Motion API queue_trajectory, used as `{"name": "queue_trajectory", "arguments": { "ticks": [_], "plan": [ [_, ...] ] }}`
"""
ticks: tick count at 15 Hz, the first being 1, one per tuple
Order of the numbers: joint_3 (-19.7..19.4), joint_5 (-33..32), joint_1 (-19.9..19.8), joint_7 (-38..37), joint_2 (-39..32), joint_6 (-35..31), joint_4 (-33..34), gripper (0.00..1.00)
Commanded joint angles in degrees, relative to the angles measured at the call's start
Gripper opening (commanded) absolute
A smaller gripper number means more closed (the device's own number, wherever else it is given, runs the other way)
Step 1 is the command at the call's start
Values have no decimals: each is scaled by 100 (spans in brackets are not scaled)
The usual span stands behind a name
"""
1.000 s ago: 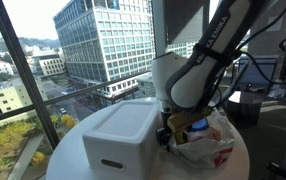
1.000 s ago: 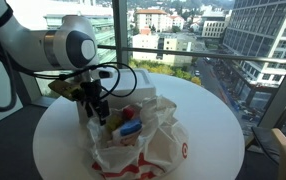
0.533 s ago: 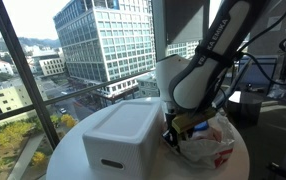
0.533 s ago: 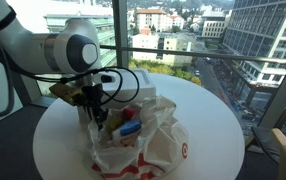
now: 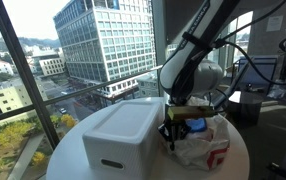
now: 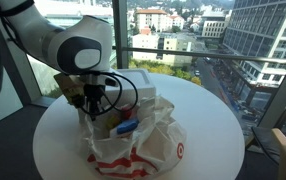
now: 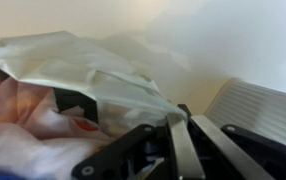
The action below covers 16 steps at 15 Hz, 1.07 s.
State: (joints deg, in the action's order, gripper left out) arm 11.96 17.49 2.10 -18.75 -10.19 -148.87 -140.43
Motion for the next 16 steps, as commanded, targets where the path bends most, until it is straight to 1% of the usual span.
{"name": "queue_trajectory", "arguments": {
  "ticks": [1,2,4,5,7,9,12,13,14,16],
  "plan": [
    [150,1446,-167,1036,699,107,-207,9],
    [70,1456,-139,1092,940,283,-283,9],
    [-189,677,28,483,1504,474,-557,7],
    [-253,116,87,82,1828,461,-722,8],
    [-215,-609,119,-325,2430,568,-902,6],
    [-109,-876,165,-472,2982,687,-992,7],
    [109,-1289,155,-801,3280,1099,-868,7],
    [233,-1507,101,-1009,3396,1258,-841,31],
    [320,-1645,85,-1145,3505,1410,-821,32],
    [457,-1889,55,-1450,3697,1716,-795,46]
  ]
}}
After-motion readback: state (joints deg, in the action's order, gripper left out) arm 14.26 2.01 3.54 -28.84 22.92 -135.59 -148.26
